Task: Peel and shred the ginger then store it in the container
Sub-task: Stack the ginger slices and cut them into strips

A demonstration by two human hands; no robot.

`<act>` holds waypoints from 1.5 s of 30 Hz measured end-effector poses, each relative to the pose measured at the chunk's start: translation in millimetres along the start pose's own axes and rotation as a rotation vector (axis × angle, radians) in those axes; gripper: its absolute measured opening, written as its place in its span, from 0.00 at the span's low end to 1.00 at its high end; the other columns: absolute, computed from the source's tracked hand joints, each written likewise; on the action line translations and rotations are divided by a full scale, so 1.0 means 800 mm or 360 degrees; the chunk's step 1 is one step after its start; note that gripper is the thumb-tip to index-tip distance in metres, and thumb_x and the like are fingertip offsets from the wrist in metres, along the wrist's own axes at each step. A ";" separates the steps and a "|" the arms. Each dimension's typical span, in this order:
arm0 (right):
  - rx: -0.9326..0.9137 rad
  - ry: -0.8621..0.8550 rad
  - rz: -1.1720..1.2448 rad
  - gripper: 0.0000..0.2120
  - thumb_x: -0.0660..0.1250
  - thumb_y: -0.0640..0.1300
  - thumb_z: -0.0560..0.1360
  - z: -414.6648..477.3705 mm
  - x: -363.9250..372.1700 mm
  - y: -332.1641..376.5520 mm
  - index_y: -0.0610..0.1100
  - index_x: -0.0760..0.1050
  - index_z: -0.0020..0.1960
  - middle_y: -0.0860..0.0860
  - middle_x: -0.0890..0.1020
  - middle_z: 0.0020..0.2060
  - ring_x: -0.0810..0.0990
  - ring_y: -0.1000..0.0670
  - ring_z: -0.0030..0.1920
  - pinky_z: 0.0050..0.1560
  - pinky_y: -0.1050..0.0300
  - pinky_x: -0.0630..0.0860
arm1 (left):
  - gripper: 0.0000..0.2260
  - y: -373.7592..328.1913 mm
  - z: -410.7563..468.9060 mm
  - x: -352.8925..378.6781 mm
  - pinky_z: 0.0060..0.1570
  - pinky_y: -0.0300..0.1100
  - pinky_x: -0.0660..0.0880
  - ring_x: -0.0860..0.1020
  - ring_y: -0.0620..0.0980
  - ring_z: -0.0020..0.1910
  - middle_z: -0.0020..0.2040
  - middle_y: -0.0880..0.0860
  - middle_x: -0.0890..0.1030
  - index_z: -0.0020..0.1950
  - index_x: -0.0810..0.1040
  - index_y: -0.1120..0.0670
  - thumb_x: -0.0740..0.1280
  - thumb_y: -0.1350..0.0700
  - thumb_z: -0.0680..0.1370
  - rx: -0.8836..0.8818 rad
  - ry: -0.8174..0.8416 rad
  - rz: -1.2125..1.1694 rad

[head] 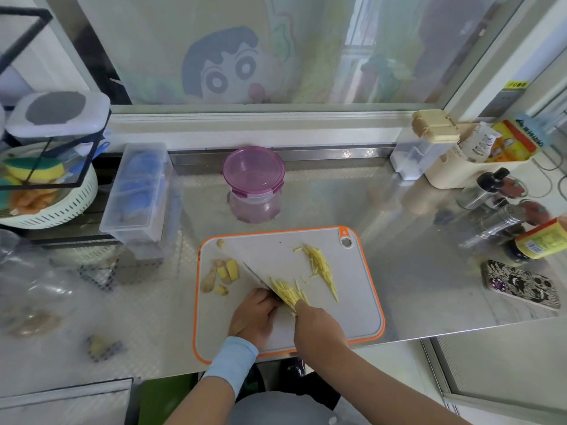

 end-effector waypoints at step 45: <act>0.0040 -0.0018 -0.0073 0.08 0.58 0.37 0.79 -0.003 0.012 -0.021 0.48 0.61 0.49 0.50 0.70 0.35 0.70 0.51 0.32 0.28 0.58 0.66 | 0.11 -0.004 -0.006 -0.005 0.47 0.33 0.70 0.74 0.46 0.50 0.43 0.50 0.82 0.40 0.83 0.55 0.62 0.57 0.74 0.0118 -0.0210 -0.0030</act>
Point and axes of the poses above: each hand's wrist, its own z-axis towards the middle knuckle, its own x-axis out of the palm, y = z × x, the point moved 7 cm from there along z, towards the middle knuckle
